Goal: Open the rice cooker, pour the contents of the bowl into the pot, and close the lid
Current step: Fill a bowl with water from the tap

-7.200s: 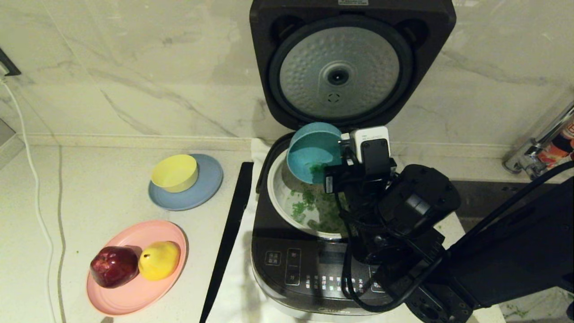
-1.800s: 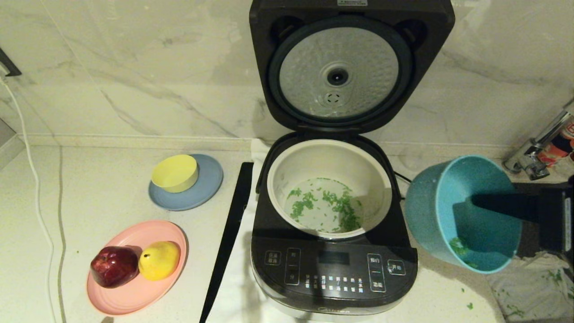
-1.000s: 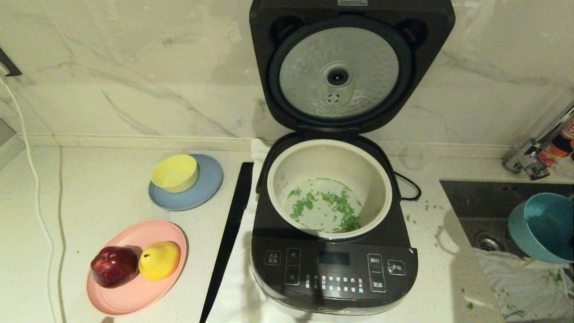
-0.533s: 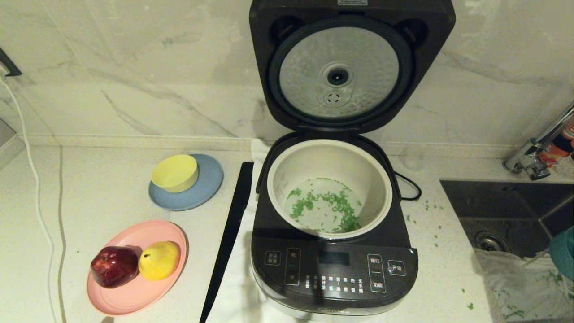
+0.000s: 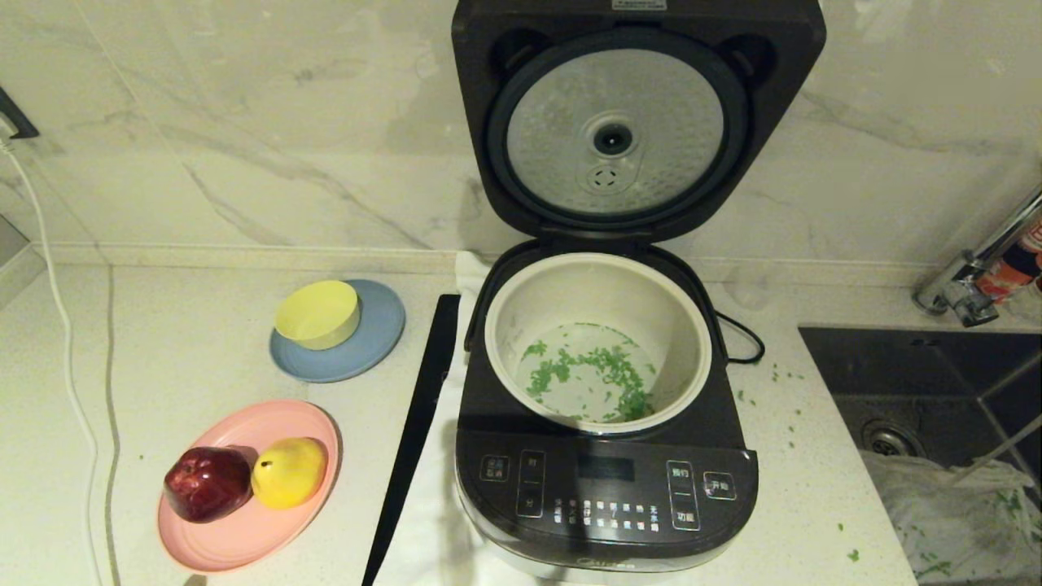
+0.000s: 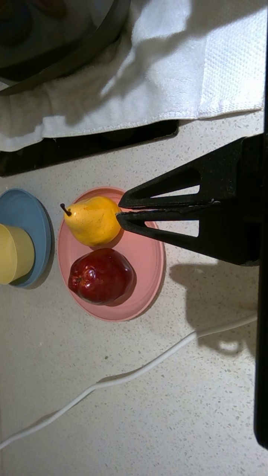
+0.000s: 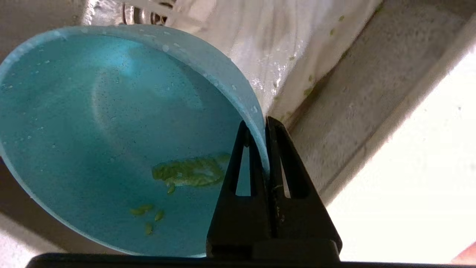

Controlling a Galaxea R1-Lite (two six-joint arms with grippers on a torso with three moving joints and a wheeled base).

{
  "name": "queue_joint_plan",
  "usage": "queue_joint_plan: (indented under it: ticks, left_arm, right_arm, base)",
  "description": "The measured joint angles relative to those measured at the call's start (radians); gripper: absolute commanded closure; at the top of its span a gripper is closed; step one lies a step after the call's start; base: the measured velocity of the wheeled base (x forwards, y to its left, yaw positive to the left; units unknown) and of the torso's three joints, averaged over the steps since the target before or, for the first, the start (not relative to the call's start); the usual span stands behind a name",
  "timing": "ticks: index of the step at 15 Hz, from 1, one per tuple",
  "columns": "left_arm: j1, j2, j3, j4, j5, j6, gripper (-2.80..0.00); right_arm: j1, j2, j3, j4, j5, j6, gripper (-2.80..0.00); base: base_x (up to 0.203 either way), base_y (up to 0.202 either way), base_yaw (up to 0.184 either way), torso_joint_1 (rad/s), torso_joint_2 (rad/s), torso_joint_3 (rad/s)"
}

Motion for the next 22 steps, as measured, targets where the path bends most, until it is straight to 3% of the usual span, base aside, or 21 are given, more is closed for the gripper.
queue_joint_plan:
  ticks: [22]
  left_arm:
    - [0.000, 0.000, 0.000, 0.000, 0.000, 0.000, 0.00]
  right_arm:
    - [0.052, 0.208, -0.225, -0.003, 0.000, 0.093, 0.00]
  base:
    - [0.000, 0.000, 0.000, 0.000, 0.00, 0.000]
